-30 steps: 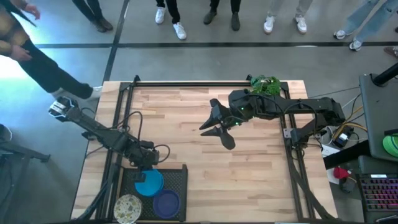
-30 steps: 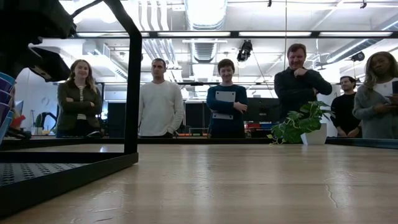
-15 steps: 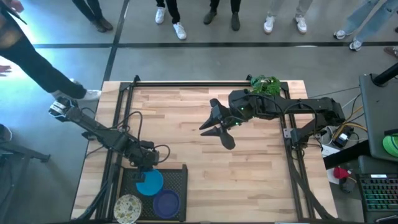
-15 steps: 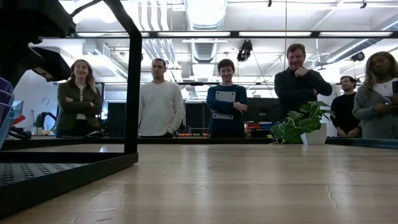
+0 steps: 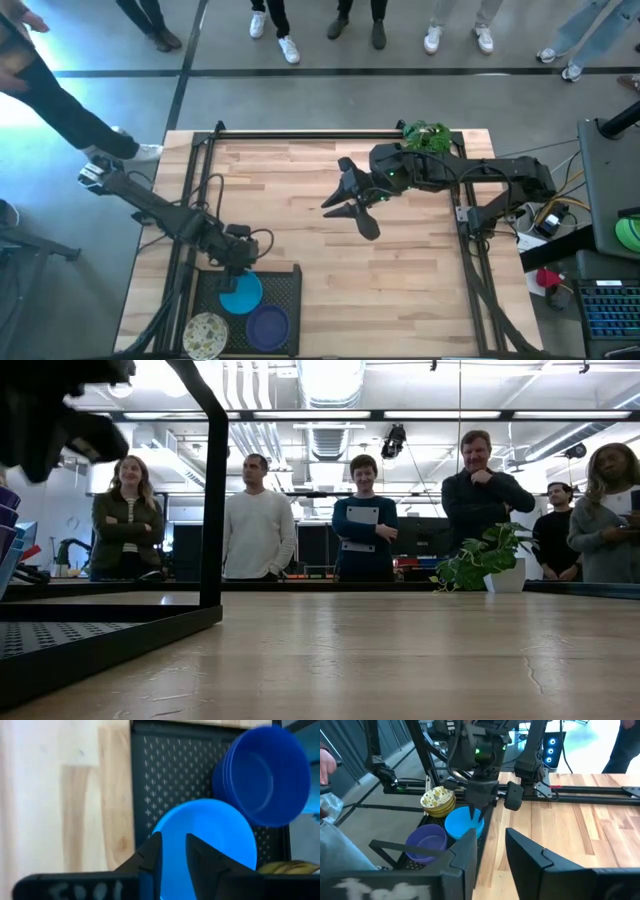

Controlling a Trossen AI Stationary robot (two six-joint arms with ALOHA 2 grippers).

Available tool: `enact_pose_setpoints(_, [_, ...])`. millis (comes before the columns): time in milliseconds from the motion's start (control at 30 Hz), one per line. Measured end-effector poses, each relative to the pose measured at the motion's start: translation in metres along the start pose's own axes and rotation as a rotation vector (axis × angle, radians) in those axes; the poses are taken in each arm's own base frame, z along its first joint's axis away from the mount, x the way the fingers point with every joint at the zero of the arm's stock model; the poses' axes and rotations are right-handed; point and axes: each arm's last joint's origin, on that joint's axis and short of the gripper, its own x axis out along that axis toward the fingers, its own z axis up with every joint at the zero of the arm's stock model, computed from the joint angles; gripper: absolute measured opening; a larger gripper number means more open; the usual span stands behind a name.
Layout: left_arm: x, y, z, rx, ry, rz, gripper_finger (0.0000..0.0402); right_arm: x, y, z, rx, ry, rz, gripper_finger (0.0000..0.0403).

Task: Pick & Place Mini bowls
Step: Return to Home Position

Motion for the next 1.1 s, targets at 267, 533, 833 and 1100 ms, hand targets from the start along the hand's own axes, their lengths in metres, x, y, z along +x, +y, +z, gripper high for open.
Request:
enact_pose_setpoints(267, [-0.037,-0.007,0.016,0.084,-0.065,0.088,0.0005,-0.021,0.005,0.003,-0.004,0.006,-0.001,0.0016])
enact_pose_setpoints(533, [-0.073,-0.007,0.025,0.109,-0.225,0.125,0.0,-0.047,0.012,0.007,-0.02,-0.005,-0.001,0.0008])
enact_pose_setpoints(833, [-0.114,0.001,0.011,0.1,-0.436,0.216,0.0,-0.086,0.023,0.01,-0.031,-0.037,0.001,0.0008])
enact_pose_setpoints(1100, [-0.155,0.013,-0.016,0.105,-0.647,0.282,0.0,-0.111,0.029,0.004,-0.062,-0.077,0.003,0.0008])
